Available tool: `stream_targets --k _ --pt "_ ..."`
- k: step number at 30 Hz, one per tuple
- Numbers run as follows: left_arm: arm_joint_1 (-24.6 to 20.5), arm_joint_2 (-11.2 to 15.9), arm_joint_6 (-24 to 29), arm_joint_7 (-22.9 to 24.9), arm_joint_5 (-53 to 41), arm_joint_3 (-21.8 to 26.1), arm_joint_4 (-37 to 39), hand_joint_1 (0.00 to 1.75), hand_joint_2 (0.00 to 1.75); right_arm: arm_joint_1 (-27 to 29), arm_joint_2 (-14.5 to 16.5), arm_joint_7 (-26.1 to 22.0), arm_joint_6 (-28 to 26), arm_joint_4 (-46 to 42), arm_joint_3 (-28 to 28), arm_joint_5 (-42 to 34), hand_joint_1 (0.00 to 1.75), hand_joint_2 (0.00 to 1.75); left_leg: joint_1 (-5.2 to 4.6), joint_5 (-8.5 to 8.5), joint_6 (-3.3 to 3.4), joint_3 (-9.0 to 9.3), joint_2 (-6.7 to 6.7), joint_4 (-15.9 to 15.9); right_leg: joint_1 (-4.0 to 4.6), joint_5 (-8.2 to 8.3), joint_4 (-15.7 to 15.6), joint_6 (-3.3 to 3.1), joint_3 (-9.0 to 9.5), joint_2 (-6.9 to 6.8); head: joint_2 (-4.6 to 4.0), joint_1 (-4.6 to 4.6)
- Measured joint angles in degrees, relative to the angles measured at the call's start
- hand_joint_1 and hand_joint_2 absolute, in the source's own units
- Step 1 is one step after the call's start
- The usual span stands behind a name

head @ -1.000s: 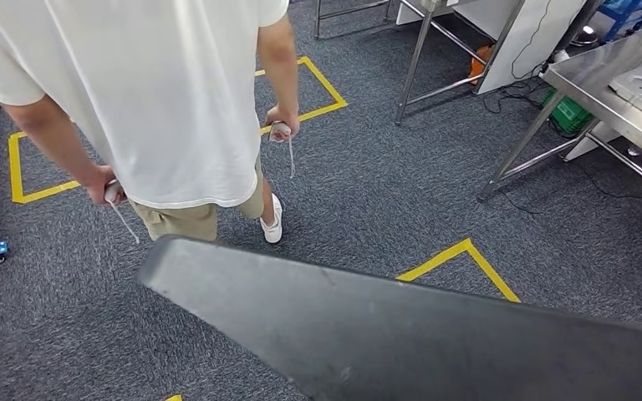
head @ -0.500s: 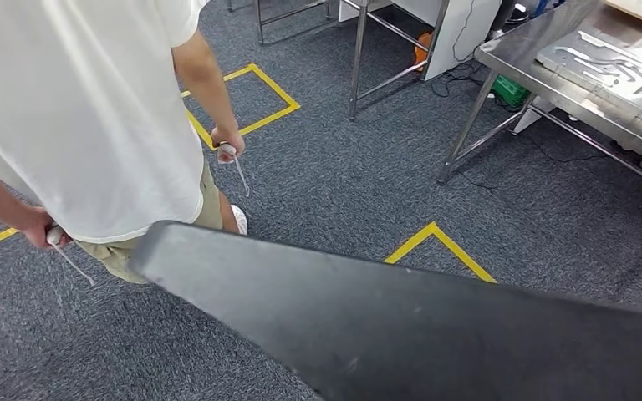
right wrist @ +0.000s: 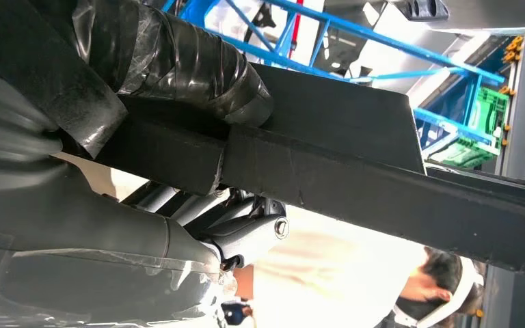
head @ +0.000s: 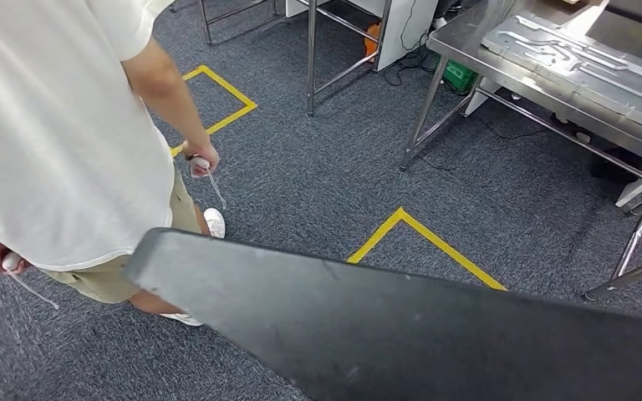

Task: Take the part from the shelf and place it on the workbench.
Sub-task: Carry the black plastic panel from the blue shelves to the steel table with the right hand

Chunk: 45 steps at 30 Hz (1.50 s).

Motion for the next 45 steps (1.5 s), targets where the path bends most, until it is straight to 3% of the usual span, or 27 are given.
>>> stream_targets --k 1,3,6,8,10,11,12,13,15,17,19,21,23,25,26,27,28,30,31,32,34,36,38,40,42,43,45 --pt "0.0 -0.1 0.0 0.0 0.0 0.0 0.0 0.0 1.75 -0.1 0.0 0.0 0.0 0.0 0.0 0.0 1.69 1.75 -0.12 -0.17 -0.12 0.34 0.45 -0.1 0.44 1.46 -4.0 -0.61 2.13 -1.15 0.0 0.0" --pt "0.0 -0.2 0.0 0.0 0.0 0.0 0.0 0.0 1.75 -0.2 0.0 0.0 0.0 0.0 0.1 0.0 1.69 1.75 -0.2 -0.44 -0.46 0.73 1.43 -0.3 1.23 2.33 -8.5 -1.64 4.28 -2.74 0.0 -0.01" --pt "-0.2 -0.3 0.0 0.0 -0.1 0.0 0.0 0.0 1.75 0.0 0.1 -0.1 0.0 -0.1 0.4 0.0 1.69 1.75 -0.32 -0.8 -1.25 1.41 2.61 -0.7 1.28 2.45 -9.9 -2.21 4.75 -1.44 0.0 -0.01" --pt "-0.4 -0.3 0.1 0.0 -0.3 0.0 0.0 0.0 1.75 0.0 0.2 -0.1 0.1 -0.2 0.6 0.0 1.69 1.75 -0.36 -2.85 -1.53 0.4 0.55 2.2 0.73 3.02 -11.1 -2.42 5.58 -0.34 0.0 -0.02" --pt "-0.2 -0.3 0.1 0.1 -0.4 0.0 0.0 0.0 1.75 0.0 0.3 -0.1 0.1 -0.2 0.8 0.0 1.69 1.75 -0.26 -6.59 -1.68 -3.45 -2.16 10.1 0.45 3.12 -11.4 -2.63 5.86 0.83 0.0 -0.03" --pt "0.0 -0.2 0.1 0.1 -0.4 0.0 0.0 0.0 1.75 0.1 0.3 -0.1 0.1 -0.1 0.9 0.0 1.69 1.75 -0.24 -7.9 -1.83 -5.58 -2.72 14.0 0.45 3.04 -11.3 -2.67 5.85 1.52 0.0 -0.04" --pt "0.1 -0.2 0.0 0.2 -0.4 0.0 0.0 0.0 1.75 0.2 0.3 -0.1 0.1 -0.1 1.0 0.0 1.69 1.75 -0.21 -8.13 -2.0 -7.02 -2.93 16.2 0.43 2.92 -11.1 -2.65 5.85 2.24 0.0 -0.05" --pt "0.2 -0.2 0.0 0.2 -0.4 0.0 0.0 0.0 1.75 0.2 0.3 -0.1 0.1 0.0 1.2 0.0 1.69 1.75 -0.16 -7.17 -2.16 -7.48 -3.01 16.3 0.38 2.76 -10.9 -2.52 5.87 2.95 0.0 -0.05" --pt "0.2 -0.2 0.0 0.2 -0.4 0.0 0.0 0.0 1.75 0.3 0.3 -0.1 0.1 0.0 1.3 0.0 1.69 1.75 0.14 -2.56 -2.43 -5.18 -3.78 10.0 0.17 2.22 -10.1 -2.04 5.98 4.28 0.0 -0.05" --pt "0.2 -0.2 -0.1 0.2 -0.4 0.0 0.0 0.0 1.75 0.3 0.3 -0.1 0.2 0.0 1.5 0.0 1.69 1.75 0.5 0.52 -2.43 -2.18 -5.81 2.8 0.18 1.67 -9.3 -1.41 5.87 5.47 0.0 -0.04" --pt "0.2 -0.3 -0.2 0.2 -0.3 0.0 0.0 0.0 1.75 0.3 0.3 -0.1 0.2 0.0 1.7 -0.1 1.69 1.75 0.5 0.75 -1.87 -1.27 -6.63 0.6 0.22 1.58 -8.9 -0.86 5.4 6.51 0.0 -0.02" --pt "0.1 -0.3 -0.4 0.2 -0.3 0.0 0.0 0.0 1.75 0.4 0.3 -0.1 0.1 0.0 1.8 -0.2 1.69 1.75 0.55 0.91 -1.07 -1.26 -5.56 0.5 0.1 1.57 -8.6 -0.49 4.97 7.08 0.0 -0.02" --pt "0.0 -0.4 -0.6 0.1 -0.1 0.1 0.0 0.0 1.75 0.4 0.3 -0.1 0.0 0.0 1.8 -0.4 1.69 1.75 0.73 1.04 -0.39 -1.25 -4.41 0.3 0.07 -0.18 -5.8 0.08 3.62 5.17 0.0 0.03" --pt "0.1 -0.3 -0.7 0.0 0.1 0.1 0.0 0.0 1.75 0.4 0.3 -0.1 -0.1 0.1 1.8 -0.6 1.69 1.75 0.62 0.96 -0.02 -1.28 -3.22 0.3 -0.19 -3.88 1.3 0.77 0.12 2.32 0.0 0.07" --pt "0.3 -0.3 -0.8 0.0 0.1 0.2 0.0 0.0 1.75 0.4 0.3 -0.1 -0.2 0.1 1.8 -0.7 1.69 1.75 0.53 0.89 0.03 -1.3 -2.56 0.3 -0.4 -5.44 5.2 1.01 -1.91 1.61 0.0 0.05" --pt "0.3 -0.3 -0.8 0.0 0.1 0.3 0.0 0.0 1.75 0.5 0.3 -0.1 -0.2 0.2 1.9 -0.7 1.69 1.75 0.47 0.8 0.03 -1.28 -1.91 0.4 -0.54 -6.02 7.7 1.13 -3.29 1.29 0.0 0.05" --pt "0.3 -0.3 -0.8 0.0 0.1 0.3 0.0 0.0 1.75 0.5 0.3 -0.1 -0.3 0.3 1.9 -0.8 1.69 1.75 0.44 0.69 -0.01 -1.2 -1.29 0.4 -0.6 -5.47 8.2 1.12 -3.63 1.14 0.0 0.06" --pt "0.2 -0.3 -0.8 0.0 0.1 0.4 0.0 0.0 1.75 0.5 0.3 -0.1 -0.3 0.4 1.9 -0.8 1.69 1.75 0.35 0.45 -0.15 -0.77 -0.2 0.3 -0.41 -1.64 2.3 0.57 -0.71 0.56 0.0 0.06" --pt "0.1 -0.4 -0.9 0.0 0.1 0.4 0.0 0.0 1.75 0.5 0.3 -0.1 -0.3 0.4 1.9 -0.8 1.69 1.75 0.34 0.33 -0.23 -0.44 0.26 0.2 -0.02 0.12 -2.2 -0.05 1.61 -0.7 0.0 0.05" --pt "0.1 -0.5 -0.9 0.0 0.1 0.4 0.0 0.0 1.75 0.4 0.3 -0.1 -0.3 0.4 1.9 -0.8 1.69 1.75 0.3 0.21 -0.39 -0.16 0.7 0.0 0.39 1.28 -5.9 -0.68 3.49 -1.89 0.0 0.06" --pt "0.1 -0.7 -0.9 0.0 0.1 0.4 0.0 0.0 1.75 0.4 0.3 -0.1 -0.5 0.5 1.9 -0.9 1.69 1.75 0.34 0.04 -0.88 0.24 1.68 -0.3 1.15 1.62 -9.1 -1.69 4.92 -3.27 0.0 0.06" --pt "0.0 -0.7 -0.9 0.0 0.1 0.4 0.0 0.0 1.75 0.6 0.3 -0.1 -0.8 0.5 1.8 -1.2 1.69 1.75 0.28 -0.11 -1.53 0.64 2.61 -0.6 1.06 1.95 -9.7 -2.08 5.06 -2.0 0.0 0.05" --pt "-0.2 -0.7 -1.0 0.0 0.1 0.4 0.0 0.0 1.75 0.6 0.4 0.0 -1.0 0.5 1.7 -1.5 1.69 1.75 0.18 -1.53 -1.89 0.21 1.16 1.2 0.58 2.64 -10.8 -2.26 5.73 -0.8 0.0 0.03" --pt "0.0 -0.7 -1.1 -0.1 0.0 0.4 0.0 0.0 1.75 0.7 0.6 0.0 -0.9 0.7 1.7 -1.7 1.69 1.75 0.19 -4.97 -1.95 -2.87 -1.68 7.9 0.42 2.94 -11.2 -2.4 6.08 0.38 0.0 0.02" --pt "0.3 -0.6 -1.0 -0.1 0.0 0.4 0.0 0.0 1.75 0.8 0.7 0.0 -0.9 1.0 1.7 -1.7 1.69 1.75 0.13 -7.38 -2.07 -6.99 -2.85 15.3 0.52 2.83 -10.9 -2.56 6.02 1.77 0.0 0.01" --pt "0.3 -0.6 -1.0 -0.1 0.0 0.4 0.0 0.0 1.75 0.8 0.7 0.0 -0.9 1.1 1.7 -1.8 1.69 1.75 0.09 -6.97 -2.12 -8.04 -3.0 16.6 0.56 2.69 -10.7 -2.57 6.04 2.5 0.0 0.0" --pt "0.4 -0.6 -1.0 -0.1 0.0 0.4 0.0 0.0 1.75 0.9 0.7 0.0 -0.8 1.2 1.7 -1.8 1.69 1.75 0.09 -2.94 -2.05 -6.77 -3.4 12.0 0.58 2.28 -10.2 -2.43 6.19 3.88 0.0 0.01"
